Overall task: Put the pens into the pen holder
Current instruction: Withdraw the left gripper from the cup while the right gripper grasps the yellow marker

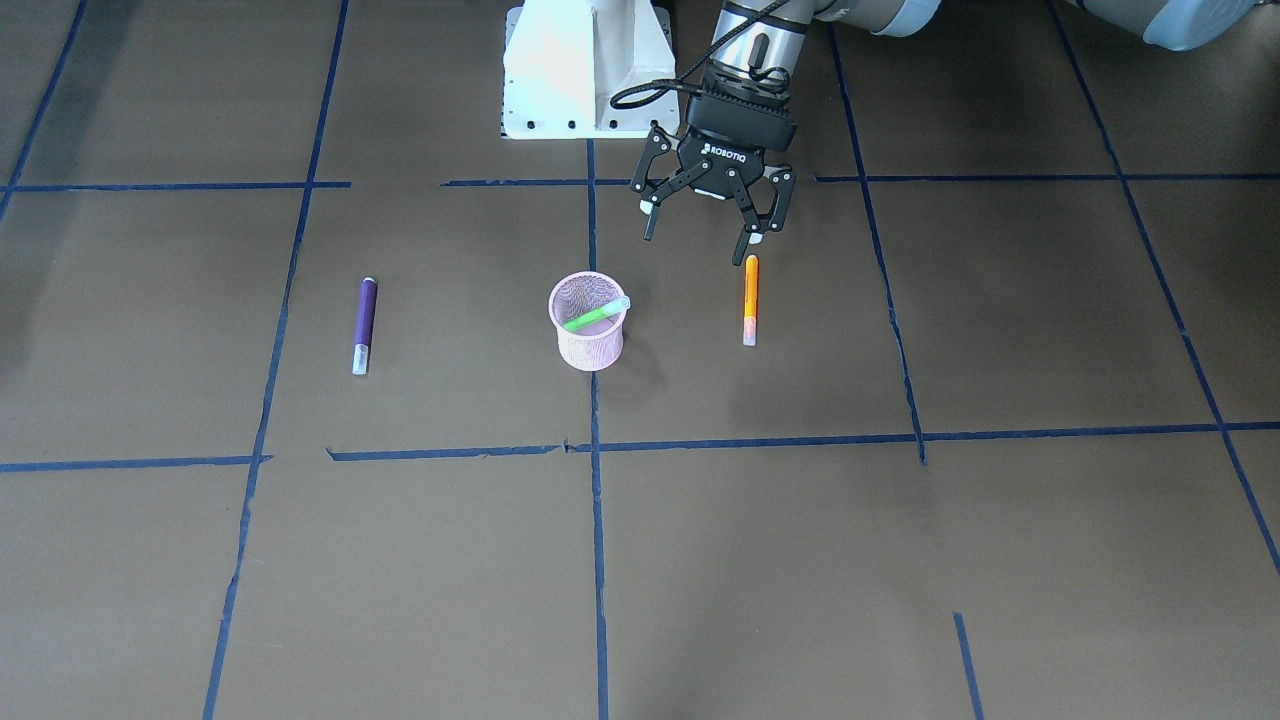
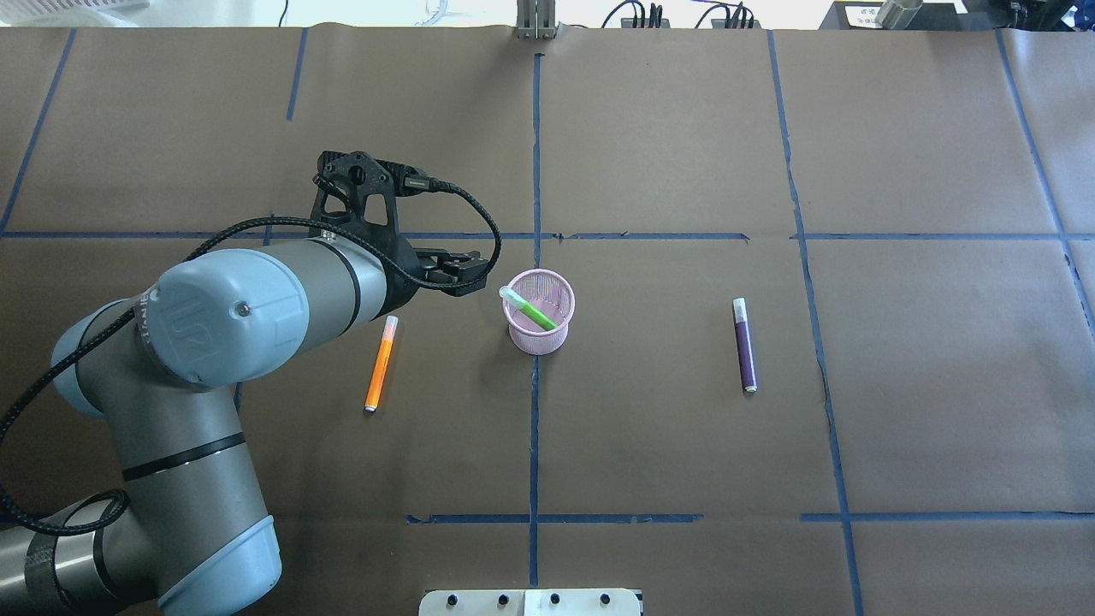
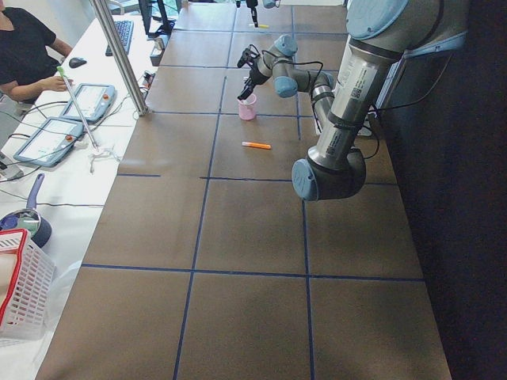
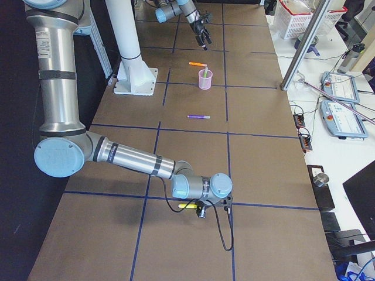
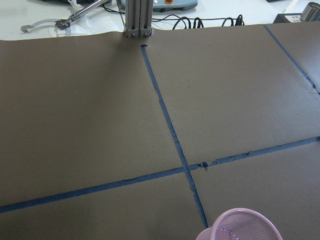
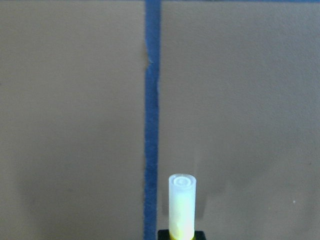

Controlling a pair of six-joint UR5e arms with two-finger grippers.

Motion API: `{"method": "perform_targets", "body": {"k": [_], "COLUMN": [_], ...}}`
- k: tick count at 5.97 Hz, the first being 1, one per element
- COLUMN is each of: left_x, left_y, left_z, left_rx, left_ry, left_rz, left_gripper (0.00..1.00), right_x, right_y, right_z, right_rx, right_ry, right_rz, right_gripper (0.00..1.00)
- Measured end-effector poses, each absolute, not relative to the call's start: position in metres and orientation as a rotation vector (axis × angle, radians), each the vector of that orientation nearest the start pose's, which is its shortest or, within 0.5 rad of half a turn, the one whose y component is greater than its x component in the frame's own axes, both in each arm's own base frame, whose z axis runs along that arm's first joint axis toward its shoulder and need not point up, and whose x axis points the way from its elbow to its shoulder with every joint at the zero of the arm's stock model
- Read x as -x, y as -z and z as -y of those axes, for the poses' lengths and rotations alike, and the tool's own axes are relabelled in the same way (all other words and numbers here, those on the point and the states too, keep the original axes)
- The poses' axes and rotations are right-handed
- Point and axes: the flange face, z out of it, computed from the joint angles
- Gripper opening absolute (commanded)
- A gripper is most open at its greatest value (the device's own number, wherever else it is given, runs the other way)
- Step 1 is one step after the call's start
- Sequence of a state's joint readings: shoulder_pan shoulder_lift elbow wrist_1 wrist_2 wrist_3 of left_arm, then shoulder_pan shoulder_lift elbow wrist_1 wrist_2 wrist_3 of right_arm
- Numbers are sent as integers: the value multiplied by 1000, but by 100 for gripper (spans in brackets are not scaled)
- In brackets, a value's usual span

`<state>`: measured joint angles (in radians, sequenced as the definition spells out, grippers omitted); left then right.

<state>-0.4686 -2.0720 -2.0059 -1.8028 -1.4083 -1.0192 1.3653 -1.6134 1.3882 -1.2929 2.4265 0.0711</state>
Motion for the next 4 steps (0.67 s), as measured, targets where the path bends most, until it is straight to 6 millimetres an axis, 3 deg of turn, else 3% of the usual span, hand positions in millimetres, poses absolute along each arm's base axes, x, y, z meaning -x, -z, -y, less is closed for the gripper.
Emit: {"method": "perform_targets", "body": {"k": [2, 4], "left_x": [-441, -442], "left_y": [-180, -205], "left_z": [389, 388], "left_rx": [-681, -665], "left_ry": [-34, -91], "left_rz": [-873, -811], "left_gripper": [100, 100], "right_x": [49, 116], "right_y": [-633, -547], "right_z": [460, 462], "right_rx": [-193, -398], "right_ry": [191, 166], "right_rz": [908, 998], "right_gripper": [0, 0]}}
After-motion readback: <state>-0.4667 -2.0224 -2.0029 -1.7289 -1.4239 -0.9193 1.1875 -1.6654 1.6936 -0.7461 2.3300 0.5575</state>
